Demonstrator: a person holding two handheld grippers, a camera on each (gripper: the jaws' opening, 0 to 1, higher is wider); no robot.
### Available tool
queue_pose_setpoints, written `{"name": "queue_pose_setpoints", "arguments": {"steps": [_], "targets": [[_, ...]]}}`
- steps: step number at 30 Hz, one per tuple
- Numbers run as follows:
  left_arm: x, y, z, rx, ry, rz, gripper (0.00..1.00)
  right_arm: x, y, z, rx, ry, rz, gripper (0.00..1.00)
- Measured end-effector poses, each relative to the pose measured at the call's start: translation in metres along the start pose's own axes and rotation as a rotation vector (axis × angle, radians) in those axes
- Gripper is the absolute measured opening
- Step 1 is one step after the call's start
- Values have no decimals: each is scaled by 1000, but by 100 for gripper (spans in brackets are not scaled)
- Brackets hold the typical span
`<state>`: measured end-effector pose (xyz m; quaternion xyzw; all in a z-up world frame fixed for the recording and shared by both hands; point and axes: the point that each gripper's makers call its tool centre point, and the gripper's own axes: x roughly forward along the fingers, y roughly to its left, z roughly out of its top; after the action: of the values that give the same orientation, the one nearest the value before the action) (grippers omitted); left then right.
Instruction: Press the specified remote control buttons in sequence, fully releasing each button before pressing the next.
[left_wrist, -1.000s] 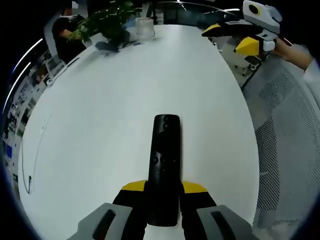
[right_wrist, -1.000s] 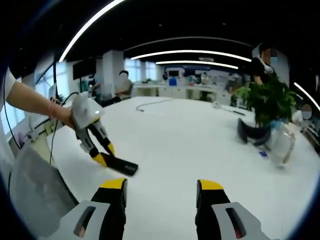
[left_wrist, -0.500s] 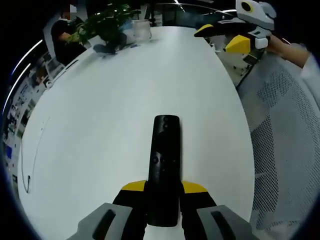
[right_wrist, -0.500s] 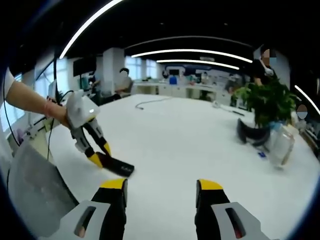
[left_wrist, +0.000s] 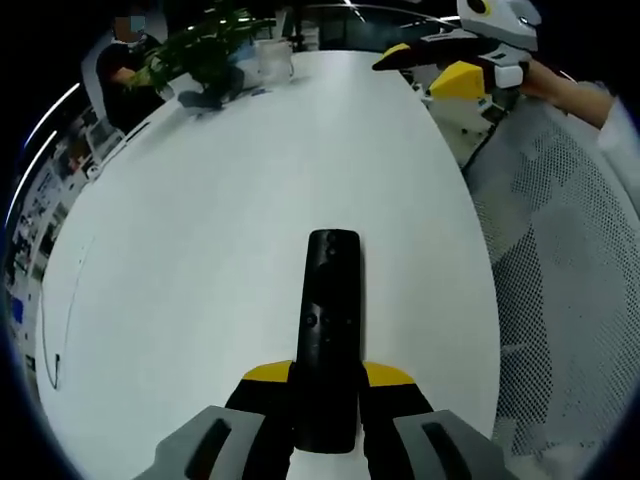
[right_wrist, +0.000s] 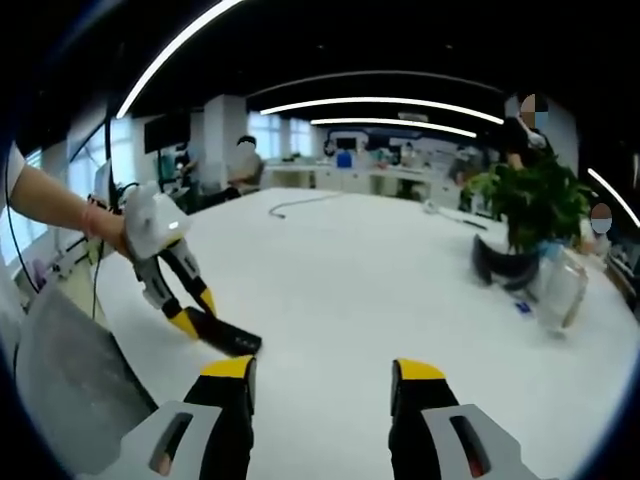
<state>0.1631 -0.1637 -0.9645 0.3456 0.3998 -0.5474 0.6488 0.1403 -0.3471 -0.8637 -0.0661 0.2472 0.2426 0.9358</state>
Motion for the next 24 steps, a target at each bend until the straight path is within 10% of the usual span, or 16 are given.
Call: {"name": "queue_pose_setpoints", "arguments": {"steps": [24], "targets": [[-1, -16, -1, -43, -49, 27, 24, 2, 5, -3, -4, 16, 32, 48]]}}
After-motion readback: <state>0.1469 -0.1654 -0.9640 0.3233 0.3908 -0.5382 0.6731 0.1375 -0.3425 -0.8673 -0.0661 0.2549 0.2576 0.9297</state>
